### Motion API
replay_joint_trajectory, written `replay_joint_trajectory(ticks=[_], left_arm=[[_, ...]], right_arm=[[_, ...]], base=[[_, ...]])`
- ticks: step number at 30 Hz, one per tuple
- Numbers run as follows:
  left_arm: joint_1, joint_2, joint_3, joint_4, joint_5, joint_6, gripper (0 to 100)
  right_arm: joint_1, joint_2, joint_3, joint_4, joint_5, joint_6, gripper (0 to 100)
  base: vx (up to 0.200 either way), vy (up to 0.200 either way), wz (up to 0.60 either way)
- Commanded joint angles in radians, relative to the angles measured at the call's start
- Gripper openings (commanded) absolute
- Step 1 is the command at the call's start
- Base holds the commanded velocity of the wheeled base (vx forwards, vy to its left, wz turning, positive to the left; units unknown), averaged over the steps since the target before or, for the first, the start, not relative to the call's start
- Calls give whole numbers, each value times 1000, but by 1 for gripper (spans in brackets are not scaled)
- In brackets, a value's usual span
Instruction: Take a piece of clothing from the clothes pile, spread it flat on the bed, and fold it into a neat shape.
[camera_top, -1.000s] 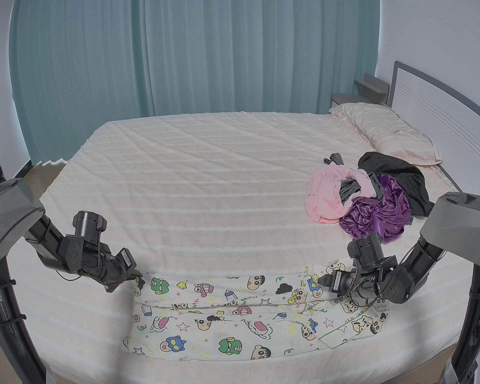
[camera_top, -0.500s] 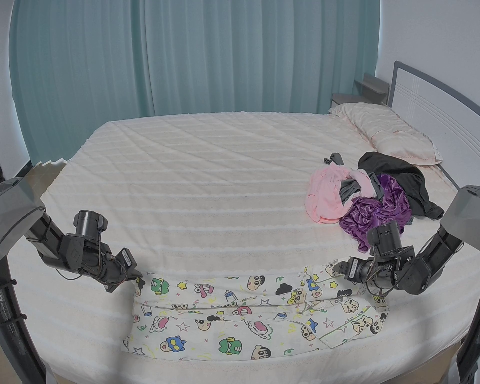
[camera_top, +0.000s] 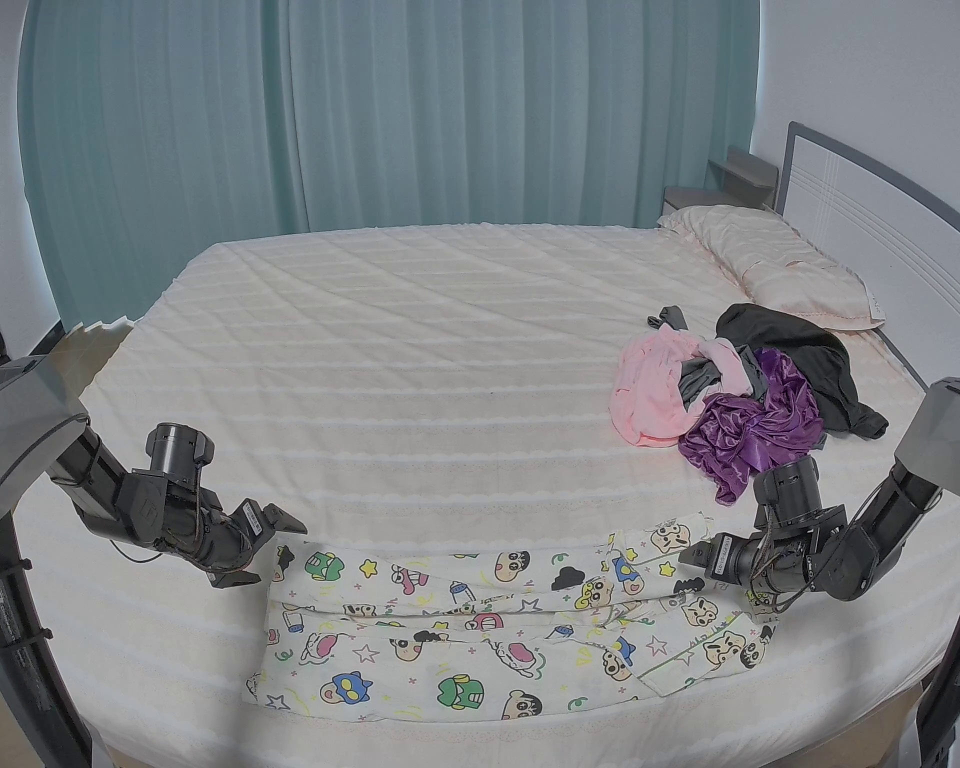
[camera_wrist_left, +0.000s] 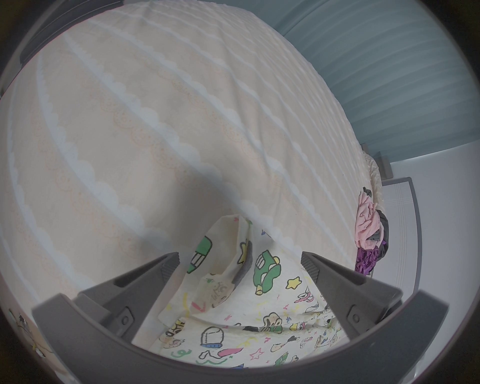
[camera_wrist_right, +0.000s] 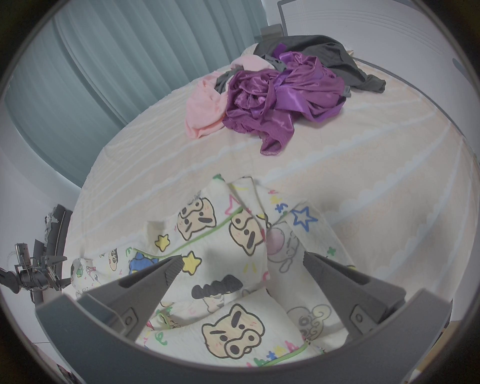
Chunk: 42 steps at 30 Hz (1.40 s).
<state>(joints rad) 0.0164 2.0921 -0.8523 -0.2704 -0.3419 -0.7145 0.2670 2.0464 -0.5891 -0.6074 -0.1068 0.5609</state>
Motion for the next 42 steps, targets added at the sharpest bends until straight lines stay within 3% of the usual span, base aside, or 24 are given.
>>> replay_joint_trajectory(ticks=[1, 5, 11, 12, 20, 26, 42], left_arm=[[19, -38, 27, 0, -5, -2, 100], [24, -101, 75, 0, -12, -7, 100], [24, -176, 144, -1, -68, -57, 100], [24, -182, 148, -1, -74, -71, 100], [20, -195, 182, -3, -75, -108, 100], [16, -187, 205, -3, -75, -106, 100], [-27, -165, 226, -4, -74, -97, 100]], right_arm=[[1, 55, -12, -5, 16, 1, 100], [1, 84, -32, -6, 87, 2, 100], [-26, 153, -83, -8, 116, 4, 100], [-28, 156, -83, -9, 122, 4, 0], [-42, 118, -69, -9, 130, 10, 0], [-55, 37, -51, -5, 141, 90, 0], [-75, 20, 52, 8, 141, -41, 0]], base=[[0, 0, 0], [0, 0, 0], [0, 0, 0], [0, 0, 0], [0, 0, 0], [0, 0, 0], [0, 0, 0]])
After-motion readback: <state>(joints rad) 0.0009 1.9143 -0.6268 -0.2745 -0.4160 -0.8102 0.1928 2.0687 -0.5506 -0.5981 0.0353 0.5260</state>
